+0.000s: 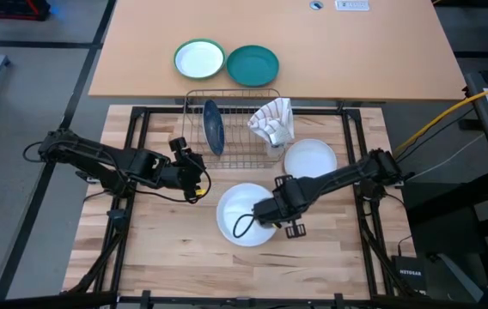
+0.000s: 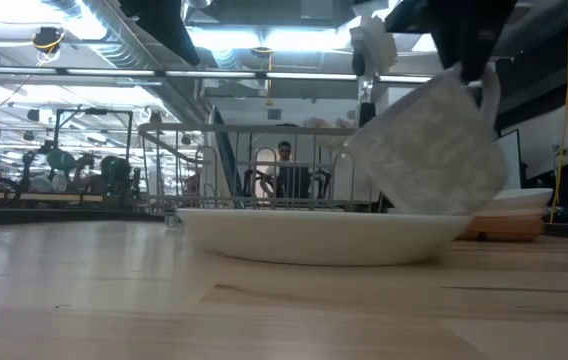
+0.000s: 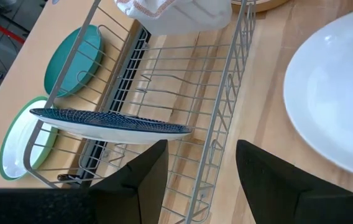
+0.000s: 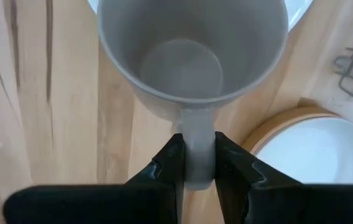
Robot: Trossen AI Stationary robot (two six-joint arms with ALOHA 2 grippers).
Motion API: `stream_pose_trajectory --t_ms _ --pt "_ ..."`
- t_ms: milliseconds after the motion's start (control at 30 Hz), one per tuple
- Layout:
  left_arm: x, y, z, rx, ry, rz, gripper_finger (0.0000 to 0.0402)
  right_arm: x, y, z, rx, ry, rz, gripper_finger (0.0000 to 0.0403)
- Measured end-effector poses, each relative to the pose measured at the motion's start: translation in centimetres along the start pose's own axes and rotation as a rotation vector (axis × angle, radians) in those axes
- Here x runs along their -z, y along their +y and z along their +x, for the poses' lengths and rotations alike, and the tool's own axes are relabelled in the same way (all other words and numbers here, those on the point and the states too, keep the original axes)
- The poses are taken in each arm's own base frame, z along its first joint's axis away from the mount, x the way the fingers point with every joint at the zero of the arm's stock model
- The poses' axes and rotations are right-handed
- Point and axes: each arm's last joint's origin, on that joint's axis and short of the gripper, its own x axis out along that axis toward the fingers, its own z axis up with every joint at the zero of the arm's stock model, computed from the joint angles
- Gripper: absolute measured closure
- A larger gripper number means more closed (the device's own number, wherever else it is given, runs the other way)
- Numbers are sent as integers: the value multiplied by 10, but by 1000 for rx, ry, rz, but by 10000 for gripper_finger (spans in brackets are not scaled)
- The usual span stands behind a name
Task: Sort dishes
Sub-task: Remove the mug from the white plate
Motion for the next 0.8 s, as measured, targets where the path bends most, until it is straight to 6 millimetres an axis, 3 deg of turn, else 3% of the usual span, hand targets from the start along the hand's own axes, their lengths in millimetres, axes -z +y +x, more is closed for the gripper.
stream_pose_trajectory --t_ms 433,600,800 --pt "0 0 0 0 0 -36 222 26 13 -22 12 4 88 339" --pt "0 0 0 0 0 -46 222 29 27 -23 30 -8 82 339" --pt "0 0 0 0 0 -75 222 30 26 -13 28 33 86 339"
